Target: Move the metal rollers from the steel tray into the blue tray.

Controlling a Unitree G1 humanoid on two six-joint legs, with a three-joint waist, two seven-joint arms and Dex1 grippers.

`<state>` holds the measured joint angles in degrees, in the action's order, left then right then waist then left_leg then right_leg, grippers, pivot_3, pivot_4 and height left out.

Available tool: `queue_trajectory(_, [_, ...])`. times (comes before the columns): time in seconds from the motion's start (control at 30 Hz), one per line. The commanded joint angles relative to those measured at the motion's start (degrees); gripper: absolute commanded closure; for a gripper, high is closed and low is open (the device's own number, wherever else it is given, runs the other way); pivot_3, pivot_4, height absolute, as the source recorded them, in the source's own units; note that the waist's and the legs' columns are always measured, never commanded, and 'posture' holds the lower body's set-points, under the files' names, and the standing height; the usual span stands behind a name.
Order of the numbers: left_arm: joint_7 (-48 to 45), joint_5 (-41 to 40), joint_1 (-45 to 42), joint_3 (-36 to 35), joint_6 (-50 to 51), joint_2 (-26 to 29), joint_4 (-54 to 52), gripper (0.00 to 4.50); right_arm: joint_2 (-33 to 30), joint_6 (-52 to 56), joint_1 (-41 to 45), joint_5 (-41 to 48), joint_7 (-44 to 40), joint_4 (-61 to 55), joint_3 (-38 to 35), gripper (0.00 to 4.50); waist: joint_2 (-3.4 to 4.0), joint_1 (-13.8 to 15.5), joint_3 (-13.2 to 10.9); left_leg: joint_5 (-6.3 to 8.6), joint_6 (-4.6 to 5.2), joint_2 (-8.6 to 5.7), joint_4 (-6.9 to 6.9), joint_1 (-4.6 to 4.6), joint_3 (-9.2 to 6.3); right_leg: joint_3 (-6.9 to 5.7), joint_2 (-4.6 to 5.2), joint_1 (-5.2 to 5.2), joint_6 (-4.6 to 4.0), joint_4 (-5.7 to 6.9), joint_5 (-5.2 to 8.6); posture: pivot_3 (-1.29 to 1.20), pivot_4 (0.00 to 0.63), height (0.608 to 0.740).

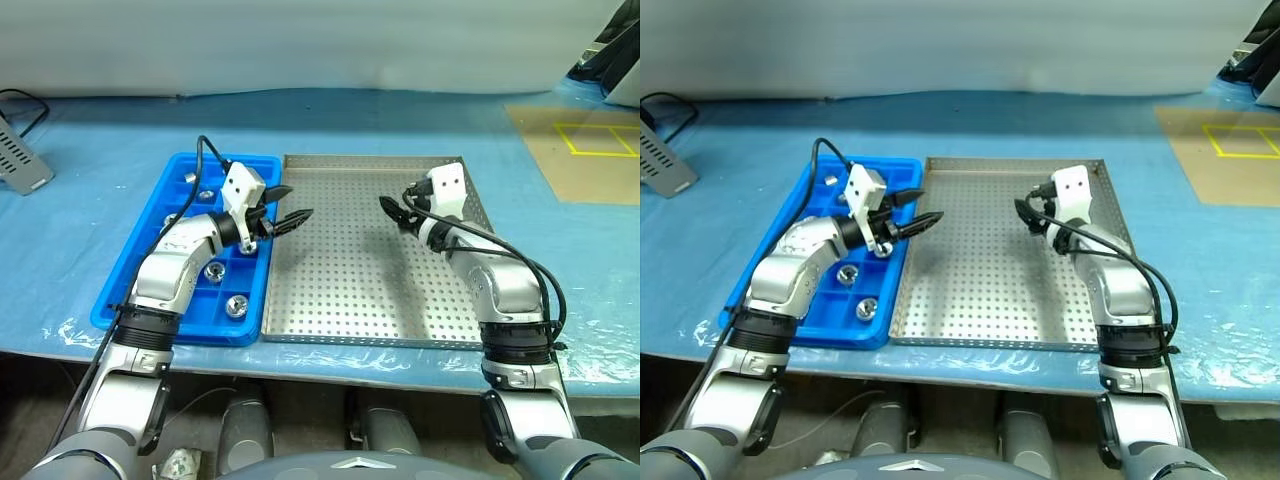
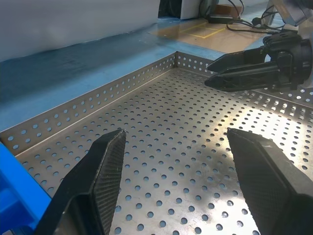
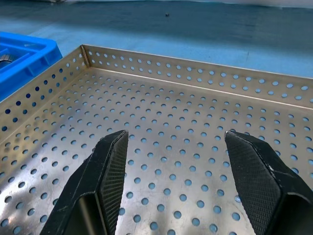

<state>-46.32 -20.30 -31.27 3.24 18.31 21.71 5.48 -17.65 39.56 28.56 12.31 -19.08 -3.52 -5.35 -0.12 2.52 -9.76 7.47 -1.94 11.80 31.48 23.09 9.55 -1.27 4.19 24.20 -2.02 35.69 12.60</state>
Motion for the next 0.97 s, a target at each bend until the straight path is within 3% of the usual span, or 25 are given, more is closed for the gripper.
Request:
queue_trajectory(0.03, [0.7, -0.4, -0.1, -1.0, -0.1, -0.3, -2.5, 1.01, -1.0, -2.2, 1.7, -0.4, -0.4, 0.4, 0.0, 1.2, 0.0, 0.0, 0.0, 0.0, 0.0, 0.0, 0.0, 0.0, 0.0, 0.0, 0.0, 0.0, 0.0, 0.0, 0.0, -0.11, 0.15, 0.74])
queue_trajectory(0.97, [0.6, 0.5, -1.1, -1.6, -3.9, -1.1, 2.1, 1.01, -0.7, -3.2, 2.0, -0.7, 2.1, 0.3, -0.1, 1.2, 0.0, 0.0, 0.0, 0.01, 0.02, 0.0, 0.01, 0.01, 0.0, 0.0, 0.0, 0.0, 0.0, -0.01, 0.0, -0.14, 0.15, 0.74])
